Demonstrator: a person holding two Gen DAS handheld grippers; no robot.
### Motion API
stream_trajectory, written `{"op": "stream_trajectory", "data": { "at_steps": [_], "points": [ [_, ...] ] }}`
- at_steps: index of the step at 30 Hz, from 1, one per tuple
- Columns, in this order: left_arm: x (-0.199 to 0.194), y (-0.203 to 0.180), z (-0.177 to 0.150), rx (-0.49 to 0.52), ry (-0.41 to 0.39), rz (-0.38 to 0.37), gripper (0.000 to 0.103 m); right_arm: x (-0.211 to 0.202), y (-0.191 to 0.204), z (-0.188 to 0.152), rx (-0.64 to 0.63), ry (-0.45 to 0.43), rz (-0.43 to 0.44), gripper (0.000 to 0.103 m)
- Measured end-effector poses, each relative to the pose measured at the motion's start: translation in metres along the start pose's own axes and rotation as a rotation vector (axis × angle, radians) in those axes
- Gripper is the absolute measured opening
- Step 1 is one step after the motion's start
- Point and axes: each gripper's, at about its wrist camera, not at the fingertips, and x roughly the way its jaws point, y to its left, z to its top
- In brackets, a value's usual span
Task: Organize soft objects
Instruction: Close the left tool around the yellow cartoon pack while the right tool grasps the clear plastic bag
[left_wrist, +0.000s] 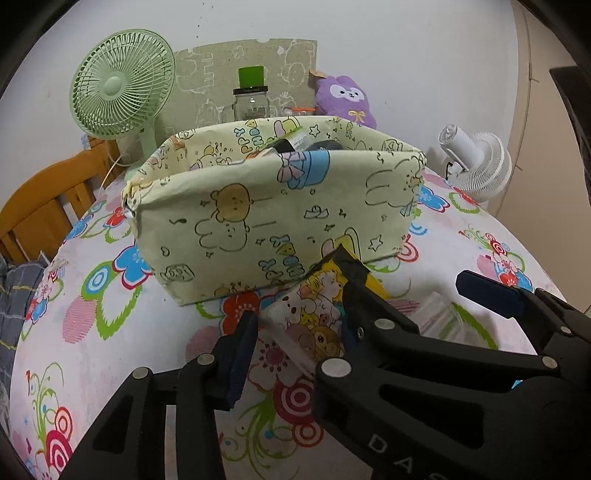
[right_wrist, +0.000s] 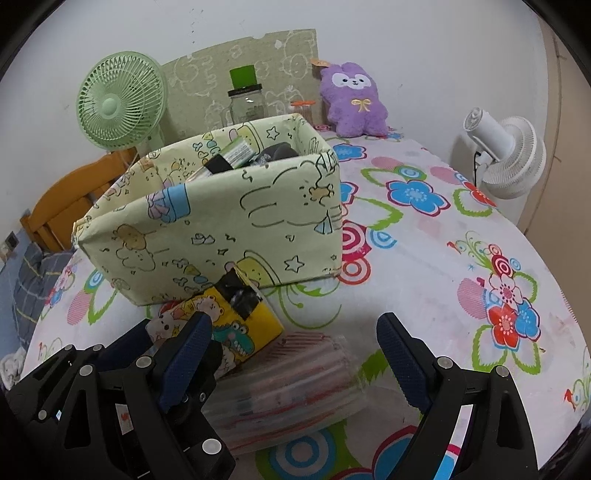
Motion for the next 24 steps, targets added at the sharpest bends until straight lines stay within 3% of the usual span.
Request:
{"op": "stream_trajectory", "data": {
  "at_steps": [12, 18, 23, 24],
  "points": [
    [-0.013, -0.016, -0.014, 0.014, 0.019, -0.010, 0.049, -0.024, -0.011, -0.018, 0.014, -0.020, -0.043, 0.093],
    [-0.018, -0.021, -0.018, 0.013, 0.024, -0.012, 0.049, -0.029, -0.019, -0.025, 0.051, 0.020, -0.058, 0.093],
    [-0.017, -0.020, -0.020, 0.010, 0.030, -0.015, 0.059, -0.028, -0.023, -0.027, 0.080, 0.042, -0.069, 0.092],
    [-0.017, -0.019, -0.020, 0.008, 0.034, -0.016, 0.060, -0.028, -0.024, -0.027, 0.086, 0.048, -0.066, 0.088]
  ]
}}
